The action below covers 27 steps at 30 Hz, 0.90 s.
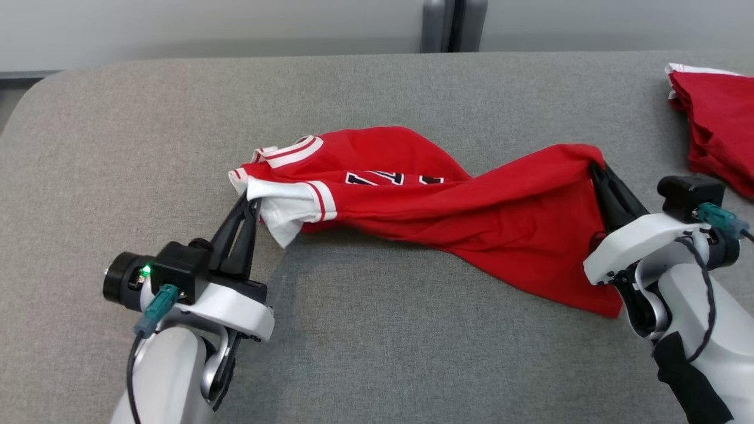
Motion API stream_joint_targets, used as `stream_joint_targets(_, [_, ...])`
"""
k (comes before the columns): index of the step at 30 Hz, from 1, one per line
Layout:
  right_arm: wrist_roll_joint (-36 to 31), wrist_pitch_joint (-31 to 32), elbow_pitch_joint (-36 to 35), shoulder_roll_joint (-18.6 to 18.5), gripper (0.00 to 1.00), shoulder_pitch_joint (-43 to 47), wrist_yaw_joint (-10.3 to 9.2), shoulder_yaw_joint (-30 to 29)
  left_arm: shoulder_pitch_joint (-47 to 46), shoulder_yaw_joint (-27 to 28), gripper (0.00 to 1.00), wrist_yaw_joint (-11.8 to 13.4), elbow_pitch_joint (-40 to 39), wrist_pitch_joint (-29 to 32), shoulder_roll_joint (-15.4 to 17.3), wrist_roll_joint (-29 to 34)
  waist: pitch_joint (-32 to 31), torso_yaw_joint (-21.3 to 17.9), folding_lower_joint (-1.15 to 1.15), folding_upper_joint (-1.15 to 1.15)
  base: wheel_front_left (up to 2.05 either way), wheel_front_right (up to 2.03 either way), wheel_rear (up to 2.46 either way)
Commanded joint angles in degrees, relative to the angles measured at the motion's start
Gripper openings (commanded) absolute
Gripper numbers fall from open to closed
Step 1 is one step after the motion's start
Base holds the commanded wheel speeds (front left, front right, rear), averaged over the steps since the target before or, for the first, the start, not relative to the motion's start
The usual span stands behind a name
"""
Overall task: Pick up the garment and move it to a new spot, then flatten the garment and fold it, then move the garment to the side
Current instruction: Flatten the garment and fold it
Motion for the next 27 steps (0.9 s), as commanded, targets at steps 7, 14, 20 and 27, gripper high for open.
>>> stream_joint_targets(7, [10.86, -0.26, -12.73, -6.80, 0.00, 2.62, -0.01, 1.06, -1.56, 0.62, 0.00, -1.19, -8.58, -0.08, 5.20, -1.97, -5.74, -1.39, 0.00, 0.00, 0.00, 0.00, 0.00])
stream_joint_targets(14, [16.14, 0.99, -22.05, -12.83, 0.00, 0.81, -0.01, 0.56, -6.65, -2.06, 0.00, -1.53, -16.61, 5.63, 10.69, -7.12, -10.41, -2.07, 0.00, 0.00, 0.00, 0.00, 0.00])
stream_joint_targets(20, [15.82, 3.02, -28.87, -15.75, 0.00, -2.07, 0.00, -1.03, -13.02, -5.59, 0.00, -1.51, -22.93, 11.78, 16.01, -13.61, -13.26, -2.48, 0.00, 0.00, 0.00, 0.00, 0.00])
stream_joint_targets(27, [13.34, 7.81, -35.68, -18.07, 0.00, -5.56, 0.00, -4.81, -21.39, -6.58, 0.00, -1.52, -27.93, 17.91, 21.27, -18.44, -14.80, -2.91, 0.00, 0.00, 0.00, 0.00, 0.00])
